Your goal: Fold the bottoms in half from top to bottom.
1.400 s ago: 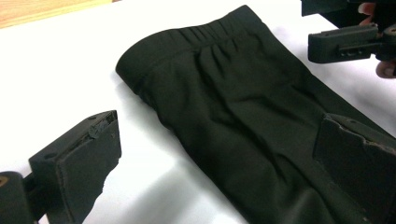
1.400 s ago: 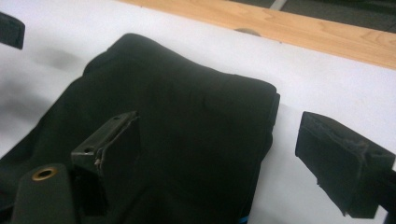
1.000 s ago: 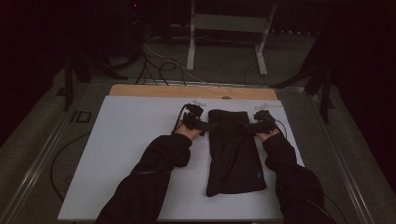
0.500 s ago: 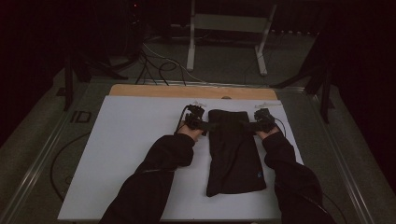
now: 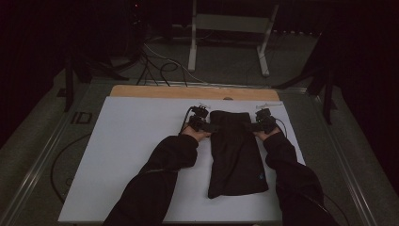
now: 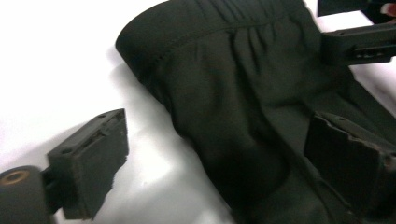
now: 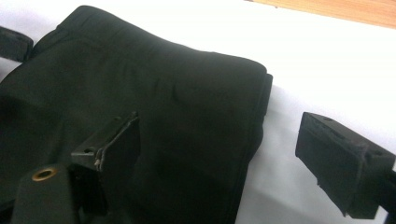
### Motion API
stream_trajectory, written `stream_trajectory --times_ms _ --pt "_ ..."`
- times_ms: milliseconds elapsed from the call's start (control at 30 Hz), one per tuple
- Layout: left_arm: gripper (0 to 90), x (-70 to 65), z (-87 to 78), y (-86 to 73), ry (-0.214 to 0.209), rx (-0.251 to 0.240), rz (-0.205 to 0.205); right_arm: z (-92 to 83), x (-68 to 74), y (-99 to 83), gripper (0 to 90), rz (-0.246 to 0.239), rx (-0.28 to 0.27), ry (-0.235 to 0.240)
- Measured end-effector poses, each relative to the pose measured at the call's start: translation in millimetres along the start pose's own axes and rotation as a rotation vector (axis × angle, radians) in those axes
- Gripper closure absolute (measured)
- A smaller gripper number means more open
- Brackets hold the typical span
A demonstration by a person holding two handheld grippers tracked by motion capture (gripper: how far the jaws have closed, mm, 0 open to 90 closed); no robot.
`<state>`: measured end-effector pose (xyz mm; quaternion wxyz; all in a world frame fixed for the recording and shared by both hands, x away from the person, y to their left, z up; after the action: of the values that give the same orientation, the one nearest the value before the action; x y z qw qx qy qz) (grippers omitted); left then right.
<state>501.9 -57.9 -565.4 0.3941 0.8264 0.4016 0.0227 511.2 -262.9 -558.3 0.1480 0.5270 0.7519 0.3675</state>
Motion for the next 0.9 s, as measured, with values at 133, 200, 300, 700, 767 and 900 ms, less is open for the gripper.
stream_trajectory --times_ms 133,200,300,700,767,900 --pt "14.0 2.7 1.1 0.0 0.009 0.001 -0.009 0.8 -0.5 0.8 20.2 0.009 0.007 0.003" --pt "15.1 6.6 1.6 0.6 0.001 -0.014 -0.048 2.2 -0.6 1.5 22.9 0.021 0.017 0.006" --pt "17.5 9.2 1.2 0.3 -0.002 -0.015 -0.050 4.7 -2.4 1.4 24.0 0.027 0.031 -0.001" --pt "41.4 10.2 2.5 -0.1 -0.019 -0.028 -0.061 12.8 -7.1 -2.5 29.1 0.045 0.071 -0.028" --pt "45.0 8.2 3.5 -0.6 -0.025 -0.021 -0.046 14.4 -6.6 -3.5 29.6 0.047 0.077 -0.031" --pt "51.5 6.5 4.5 -0.8 -0.027 -0.016 -0.045 14.3 -6.3 -3.9 32.6 0.038 0.083 -0.045"
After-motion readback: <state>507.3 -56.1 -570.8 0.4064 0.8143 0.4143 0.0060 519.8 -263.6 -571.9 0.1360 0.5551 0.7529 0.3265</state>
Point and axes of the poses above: each handheld gripper's, and its own axes: z roughly forward along the jaws, y roughly out of its top, x roughly to its left, the point moved 7 cm from there along z, roughly forward along the jaws, and after that the axes turned 5 degrees about z, right-handed, at the moved point
